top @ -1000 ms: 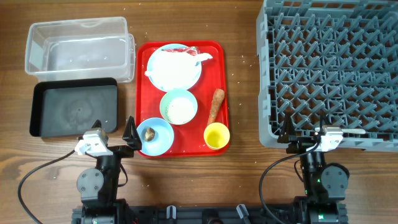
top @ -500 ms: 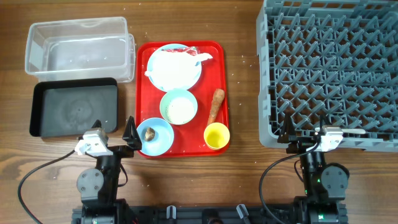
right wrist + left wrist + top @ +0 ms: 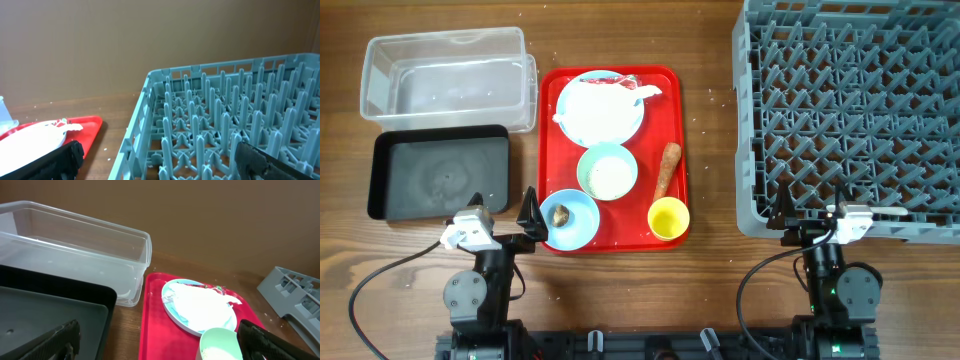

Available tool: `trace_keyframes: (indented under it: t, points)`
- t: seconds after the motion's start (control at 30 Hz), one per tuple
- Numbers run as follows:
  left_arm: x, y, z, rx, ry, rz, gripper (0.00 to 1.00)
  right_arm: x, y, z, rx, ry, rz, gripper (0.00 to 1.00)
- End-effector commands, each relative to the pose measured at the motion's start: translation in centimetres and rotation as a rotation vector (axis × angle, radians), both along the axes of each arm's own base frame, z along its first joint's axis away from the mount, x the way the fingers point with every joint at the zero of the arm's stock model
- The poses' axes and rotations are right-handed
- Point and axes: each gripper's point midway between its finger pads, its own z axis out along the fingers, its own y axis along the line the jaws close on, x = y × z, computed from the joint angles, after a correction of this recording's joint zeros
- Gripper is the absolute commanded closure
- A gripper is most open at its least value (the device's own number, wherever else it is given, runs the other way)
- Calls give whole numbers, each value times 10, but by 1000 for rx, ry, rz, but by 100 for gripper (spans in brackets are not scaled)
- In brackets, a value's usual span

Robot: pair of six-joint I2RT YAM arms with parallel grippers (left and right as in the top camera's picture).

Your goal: Sort waste into correct bins and load items into the dishwasher rack

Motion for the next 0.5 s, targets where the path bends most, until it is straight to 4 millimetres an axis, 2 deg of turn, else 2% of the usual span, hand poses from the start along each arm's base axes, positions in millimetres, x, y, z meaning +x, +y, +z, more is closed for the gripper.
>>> trace_keyframes:
  t: [0.0,0.23,0.47]
  points:
    - [0,-2,-2,-14,-2,-9,0,-1,2,6,20,-26,13,0]
    - [0,-2,-2,-13,-2,-9,0,-2,2,24,15,-98,14,0]
    - [-1,-2,6,-12,-19,-9,0,-2,2,26,-29,-109,12,0]
